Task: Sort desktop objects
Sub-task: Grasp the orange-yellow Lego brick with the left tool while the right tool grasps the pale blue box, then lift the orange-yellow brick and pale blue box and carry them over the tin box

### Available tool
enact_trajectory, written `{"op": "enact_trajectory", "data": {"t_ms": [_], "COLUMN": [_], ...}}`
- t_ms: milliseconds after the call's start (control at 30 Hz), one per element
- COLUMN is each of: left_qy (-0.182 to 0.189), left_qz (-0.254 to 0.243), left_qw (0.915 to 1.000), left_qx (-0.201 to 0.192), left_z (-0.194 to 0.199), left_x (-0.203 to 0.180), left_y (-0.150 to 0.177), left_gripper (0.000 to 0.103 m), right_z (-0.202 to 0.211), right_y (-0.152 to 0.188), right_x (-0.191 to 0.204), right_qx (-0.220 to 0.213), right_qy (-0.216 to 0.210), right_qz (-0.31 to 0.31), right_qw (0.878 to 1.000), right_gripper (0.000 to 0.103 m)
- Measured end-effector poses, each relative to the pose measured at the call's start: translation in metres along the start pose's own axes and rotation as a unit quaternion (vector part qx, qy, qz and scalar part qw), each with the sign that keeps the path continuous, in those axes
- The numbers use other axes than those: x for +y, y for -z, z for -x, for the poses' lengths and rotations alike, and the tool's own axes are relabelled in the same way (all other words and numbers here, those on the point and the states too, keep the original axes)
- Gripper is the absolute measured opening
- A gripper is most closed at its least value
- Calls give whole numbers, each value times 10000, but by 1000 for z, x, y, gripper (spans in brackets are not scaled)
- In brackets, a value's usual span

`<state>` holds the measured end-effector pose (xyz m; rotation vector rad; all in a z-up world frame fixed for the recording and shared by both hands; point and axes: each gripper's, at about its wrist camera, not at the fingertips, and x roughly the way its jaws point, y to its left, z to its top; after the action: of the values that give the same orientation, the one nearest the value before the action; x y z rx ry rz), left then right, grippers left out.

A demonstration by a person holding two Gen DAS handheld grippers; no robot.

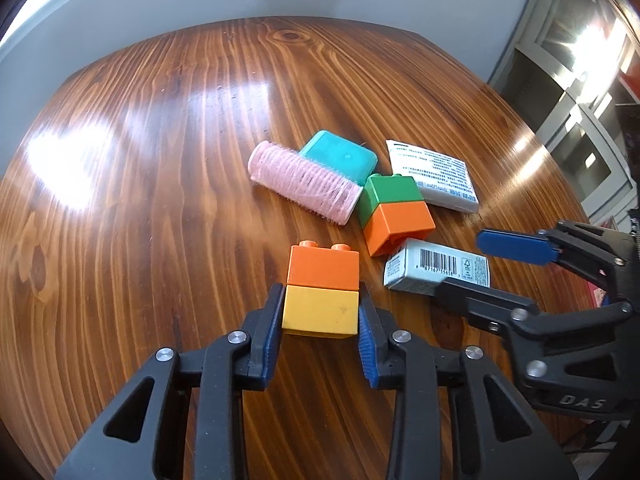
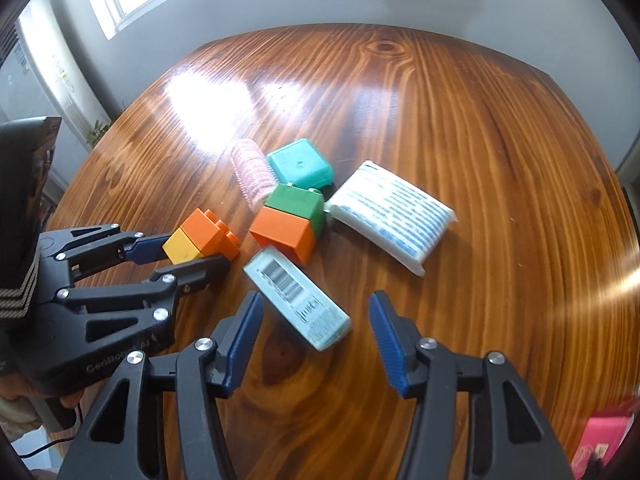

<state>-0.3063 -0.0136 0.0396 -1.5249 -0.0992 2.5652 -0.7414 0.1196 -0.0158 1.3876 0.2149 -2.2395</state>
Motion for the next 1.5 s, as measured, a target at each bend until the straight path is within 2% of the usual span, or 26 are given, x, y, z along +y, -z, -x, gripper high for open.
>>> {"op": "enact_trajectory", "data": {"t_ms": [133, 233, 400, 533, 867, 1200, 1500], "left_qy": [-53, -112, -152, -147, -104, -39, 64], "left_qz": [175, 257, 319, 209, 1, -166, -372], "left_qw": [9998, 9996, 9994, 9997, 9999, 9998, 9992], "left_qx": [8, 33, 49, 68, 44, -58, -152], "left_z": [6, 10, 17, 16, 18, 44, 53], "left_x": [3, 6, 1, -17, -64, -115, -168], "left_y": [10, 18, 28, 19, 20, 43, 50], "left_gripper": [36, 36, 36, 36, 36, 36, 36], "right_z": [-8, -12, -3, 15, 59, 109, 149], "right_y": [1, 5, 21, 39, 70, 93, 116], "right_x": [6, 10, 11, 4, -16, -38, -68], "right_qx": [99, 173, 221, 169, -24, -359, -636], "right_qy": [5, -18, -66, -65, -84, 34, 169], "right_qz": [141, 220, 224, 85, -163, -236, -371], "right_qw": [9999, 9996, 9995, 9998, 9998, 9991, 9971], "right_gripper": [54, 40, 26, 26, 26, 26, 26]}}
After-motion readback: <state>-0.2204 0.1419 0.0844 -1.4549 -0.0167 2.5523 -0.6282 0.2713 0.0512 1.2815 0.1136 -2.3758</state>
